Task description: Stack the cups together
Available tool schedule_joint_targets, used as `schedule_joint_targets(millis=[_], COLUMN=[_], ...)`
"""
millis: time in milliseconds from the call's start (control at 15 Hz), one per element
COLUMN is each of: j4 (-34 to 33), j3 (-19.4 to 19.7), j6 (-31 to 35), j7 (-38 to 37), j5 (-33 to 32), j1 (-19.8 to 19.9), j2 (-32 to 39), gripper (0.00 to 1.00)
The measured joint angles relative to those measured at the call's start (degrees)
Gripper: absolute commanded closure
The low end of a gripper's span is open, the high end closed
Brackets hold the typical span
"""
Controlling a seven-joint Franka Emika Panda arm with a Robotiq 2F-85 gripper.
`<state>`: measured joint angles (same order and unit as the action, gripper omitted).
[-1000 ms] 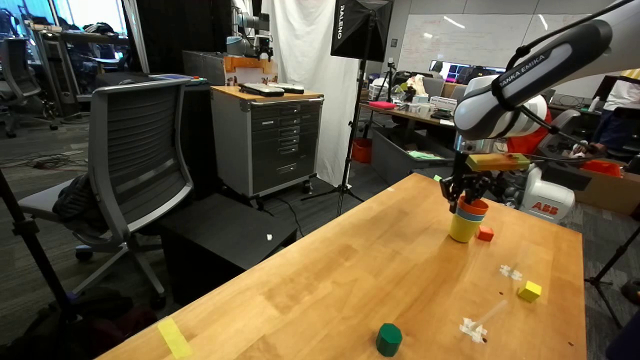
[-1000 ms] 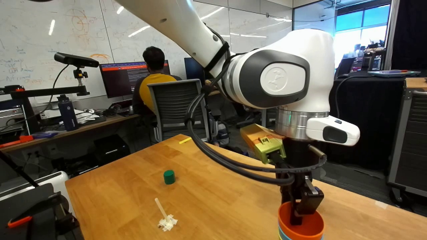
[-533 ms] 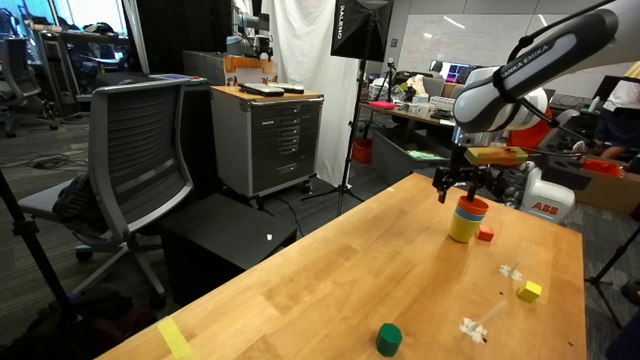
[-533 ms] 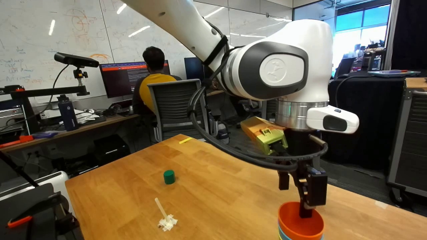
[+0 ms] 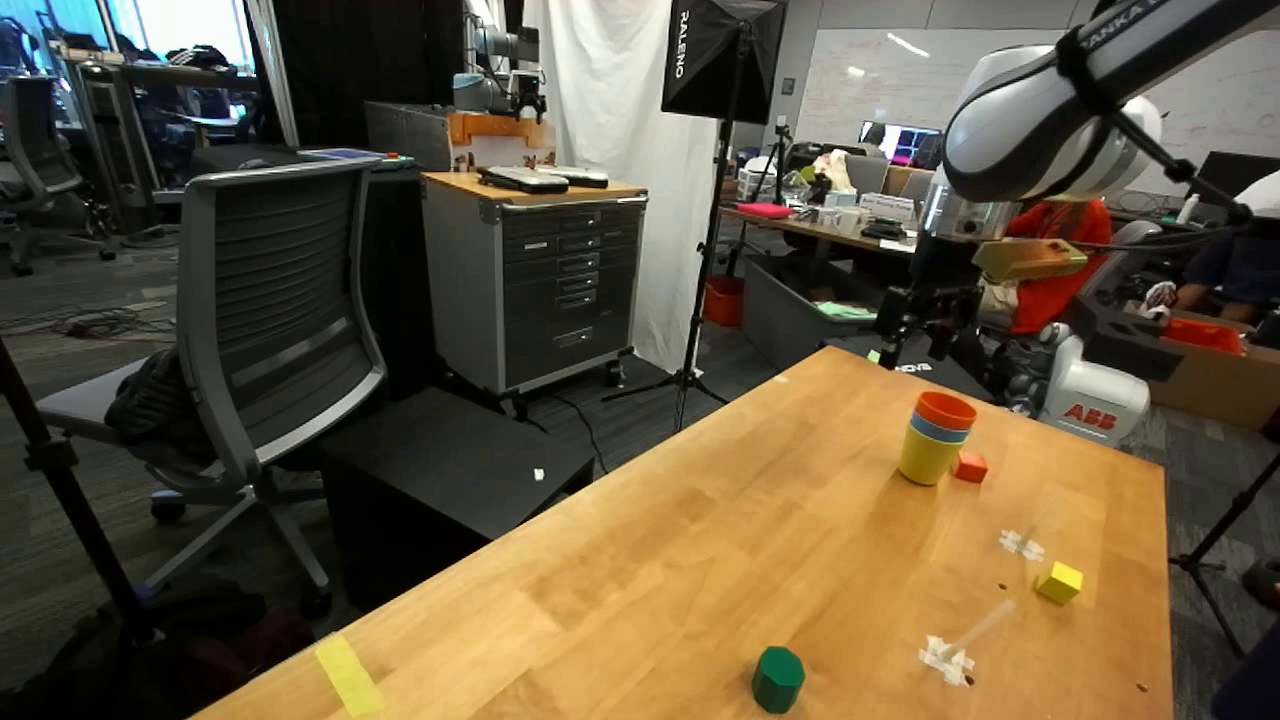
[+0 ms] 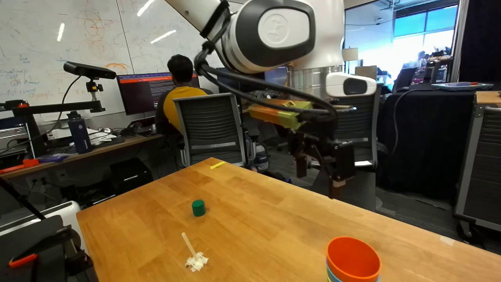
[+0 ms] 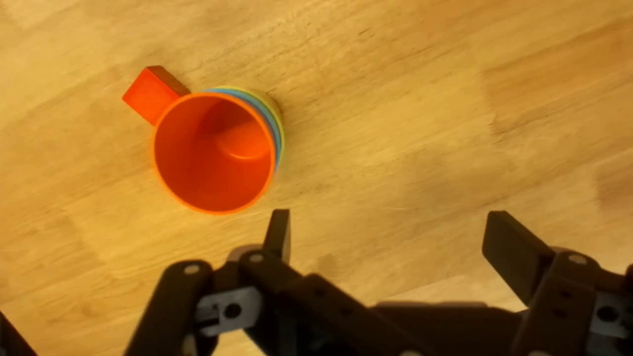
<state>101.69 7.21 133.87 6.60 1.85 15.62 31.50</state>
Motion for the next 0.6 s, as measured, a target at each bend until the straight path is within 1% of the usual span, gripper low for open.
schedule_joint_targets(millis=[200, 400, 467, 600], j4=[8.82, 17.52, 19.63, 21.76], j3=[-0.58, -0.85, -0.89, -0.9], j6=[0.02, 0.39, 0.39, 0.42], j7=[4.22, 5.7, 5.7, 5.71], j5=[-3.4, -7.22, -7.68, -8.0], j1=[-2.42, -5.14, -5.81, -6.34], j2=[-6.74, -12.45, -13.85, -15.48], gripper=[0.0, 0.0, 0.0, 0.0])
